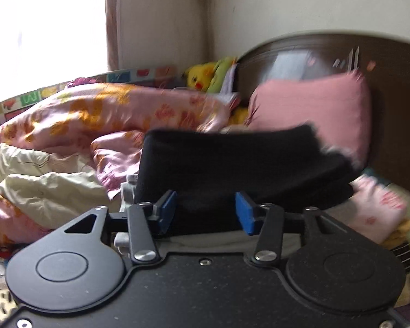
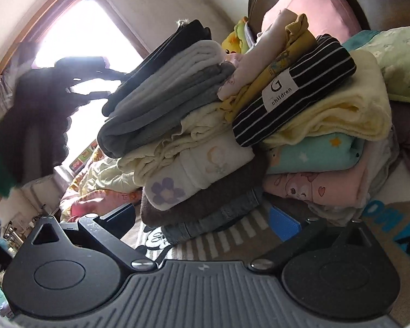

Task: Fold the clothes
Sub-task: 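Reach to the clothes stack and grasp the black pants with the left tool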

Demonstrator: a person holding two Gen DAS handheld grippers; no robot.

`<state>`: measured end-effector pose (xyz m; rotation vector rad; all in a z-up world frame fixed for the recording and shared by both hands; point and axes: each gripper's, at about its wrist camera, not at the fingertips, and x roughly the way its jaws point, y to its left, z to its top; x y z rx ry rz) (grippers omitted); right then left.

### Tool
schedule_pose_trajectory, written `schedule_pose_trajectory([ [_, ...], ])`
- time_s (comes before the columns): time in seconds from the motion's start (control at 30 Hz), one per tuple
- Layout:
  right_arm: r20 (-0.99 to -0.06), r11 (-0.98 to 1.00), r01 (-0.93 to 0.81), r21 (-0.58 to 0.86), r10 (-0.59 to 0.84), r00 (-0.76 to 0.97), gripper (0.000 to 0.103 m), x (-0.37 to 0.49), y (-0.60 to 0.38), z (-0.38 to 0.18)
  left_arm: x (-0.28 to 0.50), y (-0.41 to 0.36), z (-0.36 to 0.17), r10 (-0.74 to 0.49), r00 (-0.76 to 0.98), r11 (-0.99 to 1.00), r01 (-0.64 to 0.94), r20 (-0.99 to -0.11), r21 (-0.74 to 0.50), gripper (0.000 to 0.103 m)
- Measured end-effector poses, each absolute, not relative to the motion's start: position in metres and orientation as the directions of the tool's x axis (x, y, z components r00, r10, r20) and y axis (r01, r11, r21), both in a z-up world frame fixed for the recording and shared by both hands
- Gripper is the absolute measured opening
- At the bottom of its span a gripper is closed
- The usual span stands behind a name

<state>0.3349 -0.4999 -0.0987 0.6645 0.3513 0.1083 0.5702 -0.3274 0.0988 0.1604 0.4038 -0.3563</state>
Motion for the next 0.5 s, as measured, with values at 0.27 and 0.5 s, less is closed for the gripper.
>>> schedule_pose_trajectory([
  [0.27,-0.29,0.766,0.022,0.643,0.216,0.932,0.103,0.337,-0.502,-0.106,0.545,-0.331,0.106,-0.304,0.862,0.901,0.398,-0.406,0.172,0.0],
  [0.5,-0.285,0.771,0.03,0.637,0.198,0.938,0.103,0.329,-0.507,-0.098,0.474,-0.276,0.146,-0.333,0.903,0.91,0.383,-0.272,0.157,0.0],
])
